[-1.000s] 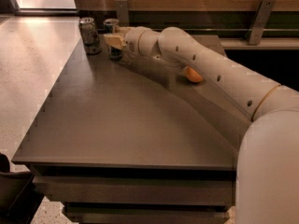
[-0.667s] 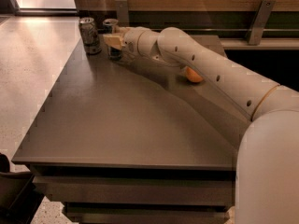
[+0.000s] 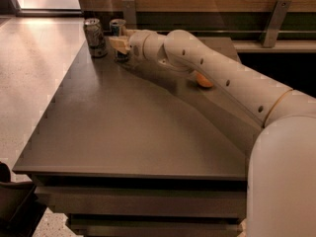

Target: Move redbull can near 7up can

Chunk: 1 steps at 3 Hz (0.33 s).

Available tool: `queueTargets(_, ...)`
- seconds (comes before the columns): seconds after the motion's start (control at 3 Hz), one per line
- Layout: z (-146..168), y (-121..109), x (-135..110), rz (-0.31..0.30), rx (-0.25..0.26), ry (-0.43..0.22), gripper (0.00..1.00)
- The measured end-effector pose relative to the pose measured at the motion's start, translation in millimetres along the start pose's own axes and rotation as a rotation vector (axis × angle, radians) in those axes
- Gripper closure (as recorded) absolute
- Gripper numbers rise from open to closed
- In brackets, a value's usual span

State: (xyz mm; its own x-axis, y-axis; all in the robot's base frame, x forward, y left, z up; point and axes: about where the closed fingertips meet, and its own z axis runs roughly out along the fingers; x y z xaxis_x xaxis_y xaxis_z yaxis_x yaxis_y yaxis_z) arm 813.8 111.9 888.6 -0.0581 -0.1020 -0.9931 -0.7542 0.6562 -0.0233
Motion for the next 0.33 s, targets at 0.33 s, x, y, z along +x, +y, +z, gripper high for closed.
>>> queueTargets(0.33, 1.6, 2.0, 0.1, 0.000, -0.003, 0.000, 0.00)
